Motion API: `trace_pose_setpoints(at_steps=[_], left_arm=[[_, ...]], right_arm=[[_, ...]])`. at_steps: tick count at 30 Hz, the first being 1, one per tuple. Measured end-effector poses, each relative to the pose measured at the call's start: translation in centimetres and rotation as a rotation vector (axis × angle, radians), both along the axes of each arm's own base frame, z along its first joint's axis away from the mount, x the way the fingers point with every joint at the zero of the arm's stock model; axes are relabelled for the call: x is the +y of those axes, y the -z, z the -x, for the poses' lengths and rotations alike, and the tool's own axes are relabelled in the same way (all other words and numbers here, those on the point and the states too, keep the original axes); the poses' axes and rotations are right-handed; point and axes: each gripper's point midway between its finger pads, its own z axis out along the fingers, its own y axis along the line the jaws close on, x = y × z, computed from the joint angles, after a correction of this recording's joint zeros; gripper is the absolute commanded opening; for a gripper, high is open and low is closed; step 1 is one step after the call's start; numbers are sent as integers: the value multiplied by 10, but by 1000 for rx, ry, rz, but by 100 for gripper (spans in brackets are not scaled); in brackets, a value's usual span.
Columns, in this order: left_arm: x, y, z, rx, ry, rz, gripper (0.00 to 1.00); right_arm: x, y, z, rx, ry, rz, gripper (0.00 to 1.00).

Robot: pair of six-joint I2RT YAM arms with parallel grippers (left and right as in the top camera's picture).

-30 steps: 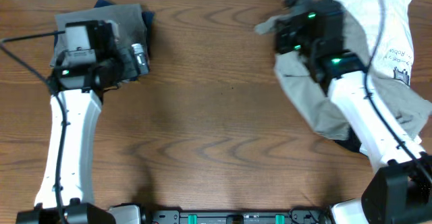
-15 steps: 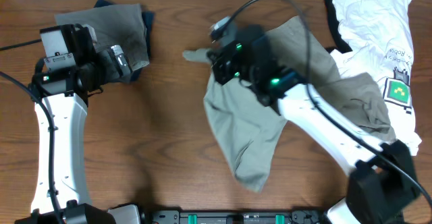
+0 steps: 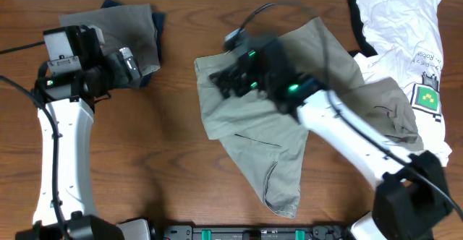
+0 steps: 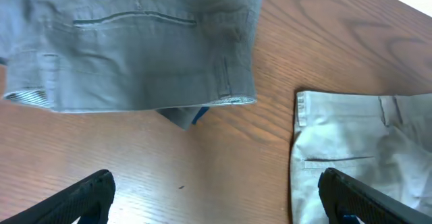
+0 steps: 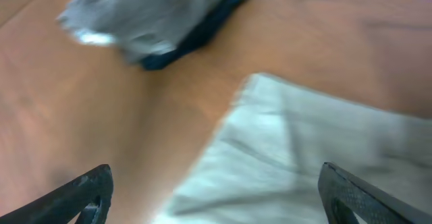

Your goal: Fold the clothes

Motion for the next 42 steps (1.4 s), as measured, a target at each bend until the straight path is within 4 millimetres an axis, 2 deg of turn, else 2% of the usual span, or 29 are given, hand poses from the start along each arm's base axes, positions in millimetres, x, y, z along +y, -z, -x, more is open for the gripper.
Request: trace_pose_setpoints(at_steps=[3,5,8,11,14,19,23,29,37,42], left_arm=[[-14,13,-10,16,46,19,97],[-29,24,-18,31,87,27,97],[-57,43,-29,58,163,32,97],[-87,62,-39,75,240,33,97],[-107,82,-45,96,292,21,97],[-113,116,-54,141,304,-33,97],[-120,135,-62,147,321,-69,97],[-129,148,-75,117,340,-105,96],[-128,166,-85,111,345,-123,89],[-131,174,-90,99,349,-124,89]], right_arm=[[-49,-10,-32,-28,118,13,97],[-80,-9,-47,-26,188,29,97],[-116,-2,-58,2,265,57,98],[-141,5,-61,31,307,83,98],[-155,12,-59,63,329,103,96],[-159,14,-59,69,332,113,92],[-160,14,-59,68,331,116,89],[-164,18,-56,83,341,138,88],[-172,21,-56,87,371,171,86],[-173,22,-57,83,377,179,86]])
